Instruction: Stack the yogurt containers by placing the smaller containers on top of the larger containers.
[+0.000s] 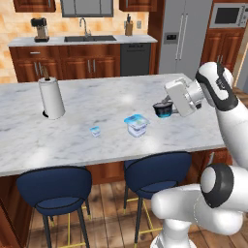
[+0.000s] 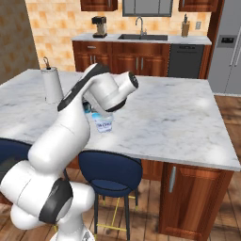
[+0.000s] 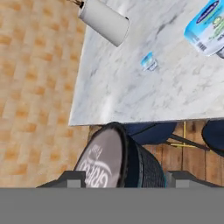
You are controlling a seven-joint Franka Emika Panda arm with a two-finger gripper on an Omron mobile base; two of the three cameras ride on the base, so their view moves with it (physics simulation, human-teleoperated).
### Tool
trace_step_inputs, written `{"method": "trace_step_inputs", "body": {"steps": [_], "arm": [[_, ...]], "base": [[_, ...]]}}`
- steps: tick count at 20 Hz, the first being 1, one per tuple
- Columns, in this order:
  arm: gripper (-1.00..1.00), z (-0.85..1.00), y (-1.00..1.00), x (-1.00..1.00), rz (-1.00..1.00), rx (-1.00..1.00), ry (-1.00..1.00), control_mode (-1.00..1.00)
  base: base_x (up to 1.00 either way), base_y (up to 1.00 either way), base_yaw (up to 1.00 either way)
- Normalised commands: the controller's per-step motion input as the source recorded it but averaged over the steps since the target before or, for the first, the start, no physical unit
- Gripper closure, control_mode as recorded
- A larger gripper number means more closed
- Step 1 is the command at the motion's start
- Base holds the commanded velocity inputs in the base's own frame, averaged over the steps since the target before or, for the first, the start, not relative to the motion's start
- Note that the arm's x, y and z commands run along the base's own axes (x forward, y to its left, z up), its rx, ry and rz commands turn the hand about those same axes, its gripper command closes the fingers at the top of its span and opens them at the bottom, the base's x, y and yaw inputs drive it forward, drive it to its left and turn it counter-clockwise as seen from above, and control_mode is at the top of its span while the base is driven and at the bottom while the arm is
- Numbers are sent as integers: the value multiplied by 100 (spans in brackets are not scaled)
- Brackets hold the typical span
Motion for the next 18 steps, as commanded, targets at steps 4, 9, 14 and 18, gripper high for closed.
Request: {"method": "trace_step_inputs", "body": {"steps": [4,9,14,18], "arm": [[100,0,-8,2,18,0,-13,-100],[100,-1,0,4,12,0,-19,-100],[100,-8,0,12,3,0,-18,-100],[100,-12,0,28,0,4,-14,-100]], "base": [[0,0,0],[0,0,0],[0,0,0],[0,0,0]]}}
